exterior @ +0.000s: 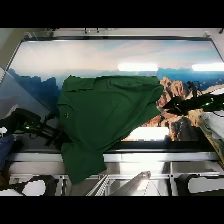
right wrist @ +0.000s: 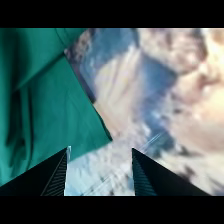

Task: Fold the shirts.

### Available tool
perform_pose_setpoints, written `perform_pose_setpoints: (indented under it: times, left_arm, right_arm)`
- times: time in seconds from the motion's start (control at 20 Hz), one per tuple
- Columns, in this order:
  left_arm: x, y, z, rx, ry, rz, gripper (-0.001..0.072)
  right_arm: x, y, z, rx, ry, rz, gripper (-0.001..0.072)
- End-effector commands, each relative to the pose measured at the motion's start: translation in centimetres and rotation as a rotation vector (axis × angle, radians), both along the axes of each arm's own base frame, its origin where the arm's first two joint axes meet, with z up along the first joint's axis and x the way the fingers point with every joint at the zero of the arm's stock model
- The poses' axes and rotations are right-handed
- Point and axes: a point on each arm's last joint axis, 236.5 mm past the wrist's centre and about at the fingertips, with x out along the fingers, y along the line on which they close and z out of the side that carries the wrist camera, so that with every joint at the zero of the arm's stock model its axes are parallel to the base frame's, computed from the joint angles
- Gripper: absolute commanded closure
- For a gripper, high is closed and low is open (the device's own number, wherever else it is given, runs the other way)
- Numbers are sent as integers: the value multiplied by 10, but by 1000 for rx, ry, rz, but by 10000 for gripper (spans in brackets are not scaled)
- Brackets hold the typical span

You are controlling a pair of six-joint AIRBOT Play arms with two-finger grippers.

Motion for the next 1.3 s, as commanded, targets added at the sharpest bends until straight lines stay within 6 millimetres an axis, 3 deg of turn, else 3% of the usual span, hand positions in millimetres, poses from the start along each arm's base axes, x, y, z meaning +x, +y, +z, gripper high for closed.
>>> perform_pose_setpoints:
  times: [0.0,0.35,0.4,0.45,0.5,0.6,0.65,0.7,0.75,0.85,0.9,1.0,1.15,1.2,1.25]
  left_arm:
    - [9,1,16,-23,-9,-26,685]
    - [23,5,24,-18,-48,-35,684]
    - [25,5,25,-17,-55,-36,685]
    - [28,6,28,-18,-63,-39,685]
    - [30,6,31,-23,-67,-43,685]
    - [34,-2,50,-90,-72,-44,685]
    - [39,-14,74,-177,-92,-37,685]
    - [47,-28,111,-289,-158,-29,686]
    - [59,-39,152,-378,-267,-17,686]
    - [72,-56,238,-479,-594,-37,685]
    - [66,-66,287,-525,-795,-92,685]
    - [34,-80,391,-537,-1193,-177,685]
    - [-15,-80,535,-189,-1834,-185,683]
    - [-33,-81,572,-8,-2005,-201,682]
    - [-36,-74,592,227,-2097,-217,682]
  right_arm:
    - [10,26,-14,58,0,1,273]
    - [-4,74,-28,76,42,116,280]
    - [-7,84,-21,109,32,143,429]
    - [-10,96,-9,172,5,182,637]
    - [-11,108,7,246,-16,202,693]
    - [-15,128,57,427,-107,260,694]
    - [-18,136,98,533,-182,292,695]
    - [-24,142,150,646,-283,329,695]
    - [-37,143,219,779,-438,371,694]
    - [-77,132,347,935,-789,418,694]
    - [-102,127,394,925,-952,433,694]
    - [-156,122,470,763,-1276,435,694]
    - [-206,120,560,274,-1726,251,695]
    - [-212,120,580,68,-1824,179,695]
    - [-211,115,595,-174,-1889,105,697]
